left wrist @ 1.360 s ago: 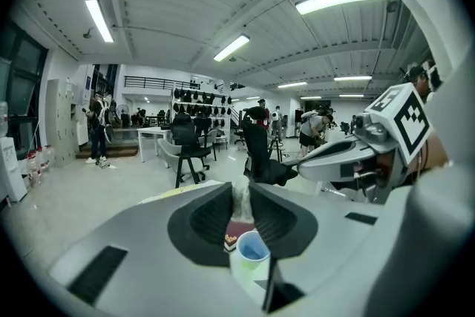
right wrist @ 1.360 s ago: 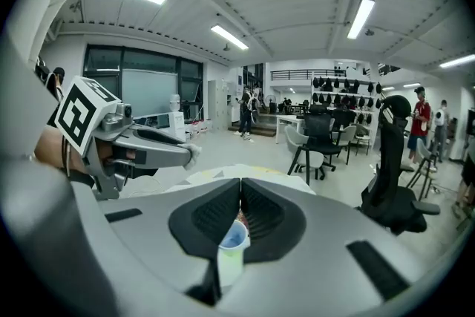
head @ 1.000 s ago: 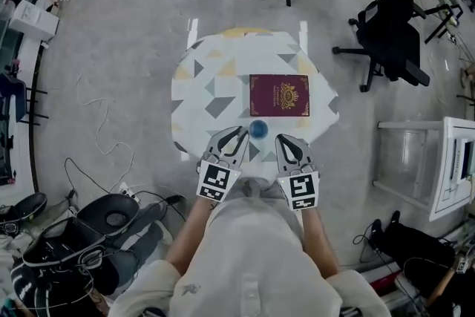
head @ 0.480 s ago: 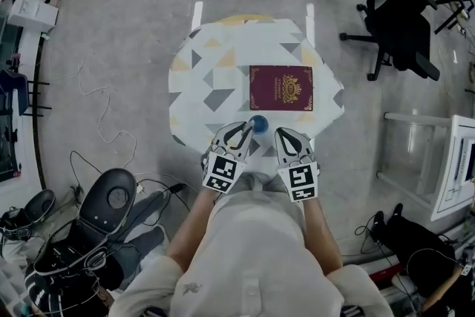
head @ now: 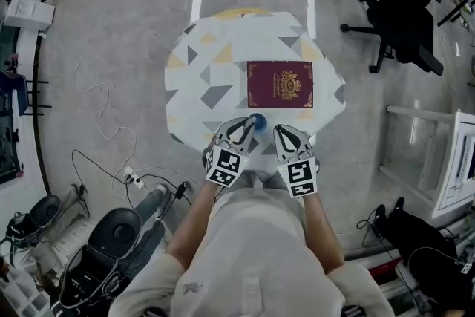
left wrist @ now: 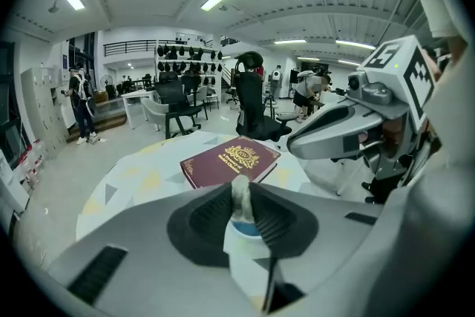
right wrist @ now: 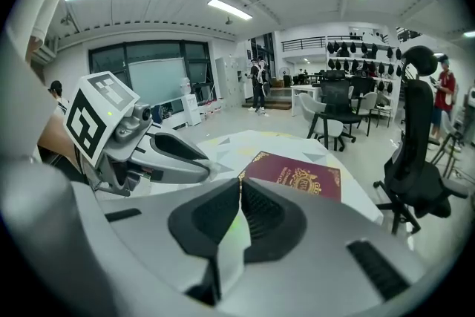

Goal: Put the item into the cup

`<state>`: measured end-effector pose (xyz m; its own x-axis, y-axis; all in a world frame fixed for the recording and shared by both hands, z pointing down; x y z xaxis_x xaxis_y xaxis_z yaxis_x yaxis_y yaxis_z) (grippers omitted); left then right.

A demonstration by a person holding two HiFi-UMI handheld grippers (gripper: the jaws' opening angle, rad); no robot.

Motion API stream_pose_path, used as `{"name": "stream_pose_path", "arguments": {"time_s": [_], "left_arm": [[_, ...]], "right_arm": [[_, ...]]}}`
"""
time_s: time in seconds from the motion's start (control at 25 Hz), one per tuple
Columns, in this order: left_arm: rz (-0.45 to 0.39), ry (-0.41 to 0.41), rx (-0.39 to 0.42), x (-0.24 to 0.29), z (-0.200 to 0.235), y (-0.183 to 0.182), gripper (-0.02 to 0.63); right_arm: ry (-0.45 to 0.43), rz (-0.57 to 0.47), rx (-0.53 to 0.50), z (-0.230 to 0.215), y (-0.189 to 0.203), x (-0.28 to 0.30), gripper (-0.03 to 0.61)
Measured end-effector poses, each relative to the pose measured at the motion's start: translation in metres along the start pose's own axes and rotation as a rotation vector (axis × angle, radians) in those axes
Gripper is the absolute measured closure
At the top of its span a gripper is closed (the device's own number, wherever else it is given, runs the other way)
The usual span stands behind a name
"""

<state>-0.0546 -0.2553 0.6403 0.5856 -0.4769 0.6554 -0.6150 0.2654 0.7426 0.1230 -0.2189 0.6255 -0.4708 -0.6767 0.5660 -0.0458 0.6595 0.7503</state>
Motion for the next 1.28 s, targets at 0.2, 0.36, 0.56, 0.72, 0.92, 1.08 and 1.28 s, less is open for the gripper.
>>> {"name": "stream_pose_path", "arguments": {"time_s": [0.2,0.36,0.56,0.72,0.92,1.08,1.28], "left_arm": [[0.034,0.022,0.014,0.01,-0.001,0.004,0.532],[0.061,0.039,0.029,0.017,-0.005,0.007,0.531],[0.093,0.045,0.045,0.024,-0.008,0.008,0.529],[0.13,0.053,0.062,0.029,-0.009,0.009,0.528],[0.163,0.062,0.084,0.034,-0.011,0.008,0.525],[0.184,0.062,0.097,0.037,-0.014,0.007,0.523],[0.195,0.067,0.101,0.039,-0.016,0.005,0.52]], "right_arm": [[-0.001,0.008,0.009,-0.004,0.002,0.003,0.561],[0.0,0.013,0.015,-0.005,0.005,0.004,0.56],[0.002,0.017,0.022,-0.007,0.008,0.003,0.56],[0.005,0.018,0.026,-0.009,0.01,0.001,0.56],[0.011,0.014,0.031,-0.011,0.01,-0.001,0.56],[0.013,0.01,0.035,-0.012,0.012,-0.002,0.56],[0.014,0.01,0.037,-0.014,0.011,-0.005,0.56]]}}
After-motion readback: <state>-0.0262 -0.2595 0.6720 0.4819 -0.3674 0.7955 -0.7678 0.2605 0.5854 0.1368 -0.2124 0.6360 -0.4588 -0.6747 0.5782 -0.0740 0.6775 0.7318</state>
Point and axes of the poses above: the fingertips, and each gripper's own axes: x forward along the fingers, z to its left, y out of its underside, the point moved 10 cm from there along -x, backward along the fingers, and after that the axes turned 15 degrees about x, right-handed, at the moved point
